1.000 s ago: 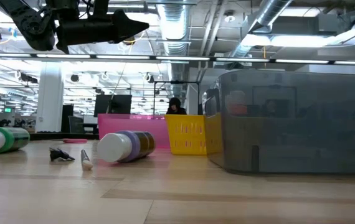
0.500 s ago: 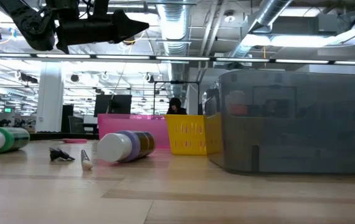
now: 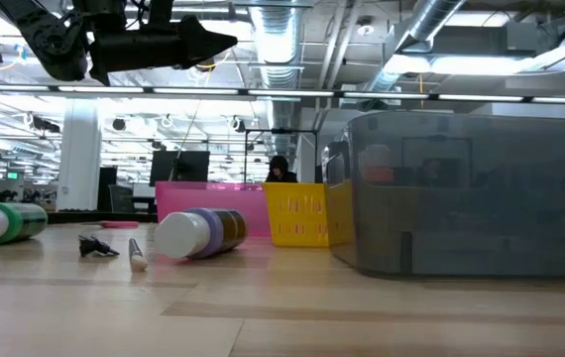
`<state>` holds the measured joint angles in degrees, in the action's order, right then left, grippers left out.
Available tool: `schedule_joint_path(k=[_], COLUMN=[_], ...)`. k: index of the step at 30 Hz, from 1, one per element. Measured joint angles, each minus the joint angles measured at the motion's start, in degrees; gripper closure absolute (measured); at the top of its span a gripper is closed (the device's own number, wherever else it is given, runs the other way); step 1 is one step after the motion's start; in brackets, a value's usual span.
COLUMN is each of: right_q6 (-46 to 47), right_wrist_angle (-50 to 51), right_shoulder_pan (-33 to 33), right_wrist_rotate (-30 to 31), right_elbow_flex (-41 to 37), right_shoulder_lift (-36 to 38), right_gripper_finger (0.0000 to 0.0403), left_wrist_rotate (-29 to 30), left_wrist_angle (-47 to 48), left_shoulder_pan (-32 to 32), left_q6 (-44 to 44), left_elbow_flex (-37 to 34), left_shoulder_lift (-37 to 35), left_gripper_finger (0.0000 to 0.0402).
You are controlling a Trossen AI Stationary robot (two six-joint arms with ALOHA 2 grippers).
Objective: Pick & Place Paint Supplies
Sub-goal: Put the top right eyeshadow brush into the red bin
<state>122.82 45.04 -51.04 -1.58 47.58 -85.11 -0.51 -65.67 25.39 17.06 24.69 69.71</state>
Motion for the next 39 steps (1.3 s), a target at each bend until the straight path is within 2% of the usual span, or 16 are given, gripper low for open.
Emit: schedule_joint_path(k=[11, 20, 25, 31, 39], right_q6=[-1.33, -6.36, -9.52, -16.60, -33.88], right_wrist_angle=[15.27, 24.18, 29.60, 34.38, 34.66], right_shoulder_pan=[-0.08, 0.33, 1.93, 5.30, 12.62], right_wrist_rotate=[7.60, 16.94, 19.49, 24.97, 36.45], right_elbow_flex=[5.35, 5.58, 5.58, 5.58, 5.58], right_shoulder_lift=[3.71, 6.45, 9.23, 13.10, 17.72], right_gripper_finger=[0.0403, 0.0403, 0.0403, 0.0403, 0.0403], left_wrist_rotate=[0.00, 0.00, 0.00, 0.00, 0.00], left_wrist_angle=[0.00, 0.04, 0.04, 0.07, 0.34], left_shoulder_pan=[0.00, 0.00, 0.00, 0.00, 0.02], left_q6=[0.01, 0.02, 0.02, 0.02, 0.02], left_elbow_flex=[0.00, 0.00, 0.00, 0.00, 0.00], left_shoulder_lift=[-0.01, -0.01, -0.02, -0.01, 0.00], left_gripper_finger=[0.0198, 0.0198, 0.0198, 0.0198, 0.0198])
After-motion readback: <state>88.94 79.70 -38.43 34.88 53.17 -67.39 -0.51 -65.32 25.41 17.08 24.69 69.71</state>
